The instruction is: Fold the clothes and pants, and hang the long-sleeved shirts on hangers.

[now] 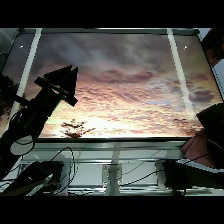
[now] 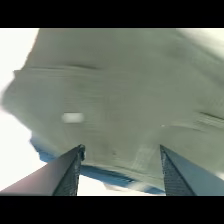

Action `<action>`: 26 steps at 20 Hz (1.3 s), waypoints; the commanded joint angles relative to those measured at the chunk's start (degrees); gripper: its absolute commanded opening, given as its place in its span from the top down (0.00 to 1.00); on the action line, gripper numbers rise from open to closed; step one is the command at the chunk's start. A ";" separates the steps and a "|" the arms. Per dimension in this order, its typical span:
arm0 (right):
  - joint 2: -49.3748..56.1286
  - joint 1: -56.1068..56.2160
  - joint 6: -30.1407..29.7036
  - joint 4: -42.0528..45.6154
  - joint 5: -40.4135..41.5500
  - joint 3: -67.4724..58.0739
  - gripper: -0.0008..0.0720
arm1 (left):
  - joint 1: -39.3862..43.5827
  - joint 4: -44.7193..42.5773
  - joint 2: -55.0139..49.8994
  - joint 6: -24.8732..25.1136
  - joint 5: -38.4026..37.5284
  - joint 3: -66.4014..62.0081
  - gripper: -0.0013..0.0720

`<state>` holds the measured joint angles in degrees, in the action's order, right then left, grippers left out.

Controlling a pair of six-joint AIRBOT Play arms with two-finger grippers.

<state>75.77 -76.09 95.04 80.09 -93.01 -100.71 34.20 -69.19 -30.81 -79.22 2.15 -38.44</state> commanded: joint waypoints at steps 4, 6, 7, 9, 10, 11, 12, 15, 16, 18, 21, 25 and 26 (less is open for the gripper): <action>1.01 14.05 -13.20 -31.04 5.49 0.00 0.40 | -0.02 0.02 -0.04 0.00 0.02 0.02 0.68; 1.03 25.29 -16.90 -30.56 5.84 0.00 0.48 | -0.02 0.02 -0.04 0.00 0.02 0.02 0.68; 1.03 31.26 -18.29 -30.05 6.08 0.00 0.48 | -0.02 0.02 -0.04 0.00 0.02 0.02 0.68; 0.98 44.59 -21.68 -28.81 6.78 0.00 0.48 | 0.00 0.02 -0.04 0.00 0.04 0.02 0.68; 0.94 50.58 -22.36 -28.02 6.99 0.00 0.52 | -0.02 0.02 -0.04 0.00 0.02 0.02 0.68; 0.94 56.81 -22.40 -27.12 6.91 0.00 0.65 | -0.02 0.02 -0.04 0.00 0.02 0.02 0.68; 0.94 62.25 -22.38 -26.38 6.58 0.00 0.75 | -0.02 0.02 -0.04 0.00 0.04 0.02 0.68; 0.96 77.15 -22.51 -22.56 3.17 0.00 0.80 | -0.02 0.02 -0.04 0.00 0.02 0.02 0.68; 0.96 81.40 -22.71 -19.43 1.97 0.00 0.80 | -0.02 0.02 -0.04 0.00 0.02 0.02 0.68; 0.98 87.82 -22.75 -10.47 2.08 0.02 0.80 | -0.02 0.02 -0.04 0.00 0.02 0.02 0.68; 1.07 91.12 -19.30 0.07 5.49 0.13 0.94 | -0.02 0.02 -0.04 0.00 0.02 0.02 0.68; 1.07 87.32 -1.16 13.11 10.34 0.17 0.94 | -0.02 0.02 -0.04 0.00 0.02 0.02 0.68; 1.07 85.92 0.57 14.91 10.08 0.17 0.94 | 0.00 0.02 -0.04 0.00 0.02 0.02 0.68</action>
<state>76.82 11.31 85.17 84.68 -85.12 -100.51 34.20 -69.17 -30.81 -79.22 2.17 -38.44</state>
